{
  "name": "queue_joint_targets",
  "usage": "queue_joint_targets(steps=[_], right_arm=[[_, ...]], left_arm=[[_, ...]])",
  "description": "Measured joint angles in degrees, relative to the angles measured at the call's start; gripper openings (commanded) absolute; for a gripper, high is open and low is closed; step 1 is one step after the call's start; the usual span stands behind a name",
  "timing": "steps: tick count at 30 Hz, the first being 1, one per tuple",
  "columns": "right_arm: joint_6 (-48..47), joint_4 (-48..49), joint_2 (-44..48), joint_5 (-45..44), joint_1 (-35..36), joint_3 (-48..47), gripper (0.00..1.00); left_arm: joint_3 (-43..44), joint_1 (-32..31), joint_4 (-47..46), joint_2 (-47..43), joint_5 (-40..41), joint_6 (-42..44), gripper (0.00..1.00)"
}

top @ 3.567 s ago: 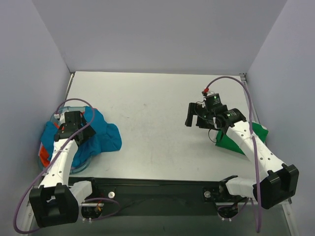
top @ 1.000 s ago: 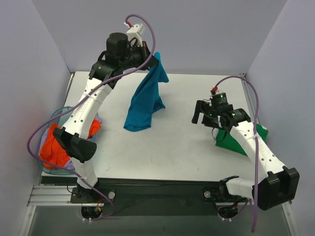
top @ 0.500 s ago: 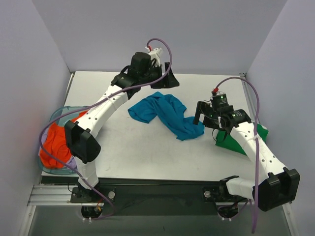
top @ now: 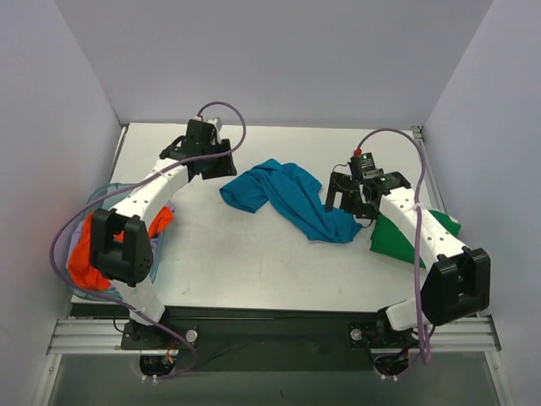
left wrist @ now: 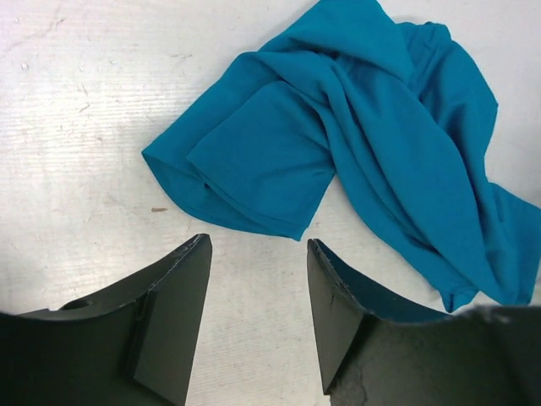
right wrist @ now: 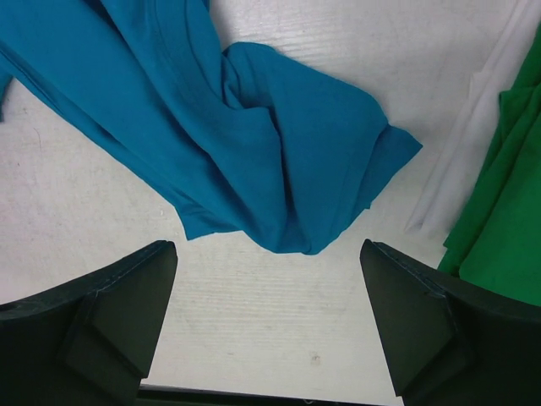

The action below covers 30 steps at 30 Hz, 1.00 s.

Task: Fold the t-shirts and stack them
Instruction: Move the tshirt to the center of the board, then flatten out the tshirt

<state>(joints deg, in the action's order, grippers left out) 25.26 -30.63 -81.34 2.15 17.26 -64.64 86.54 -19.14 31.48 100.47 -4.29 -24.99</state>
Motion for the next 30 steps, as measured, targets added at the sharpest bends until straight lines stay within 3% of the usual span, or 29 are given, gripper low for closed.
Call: queue_joint_targets(steps=[14, 30], right_arm=[[0.0, 0.5, -2.8, 2.9, -2.5, -3.1, 0.95], [0.0, 0.6, -4.7, 5.8, -4.5, -3.1, 0.94]], left_arm=[[8.3, -0.5, 2.8, 19.3, 3.3, 5.9, 0.48], [12.9, -0.5, 4.6, 22.6, 6.1, 6.4, 0.45]])
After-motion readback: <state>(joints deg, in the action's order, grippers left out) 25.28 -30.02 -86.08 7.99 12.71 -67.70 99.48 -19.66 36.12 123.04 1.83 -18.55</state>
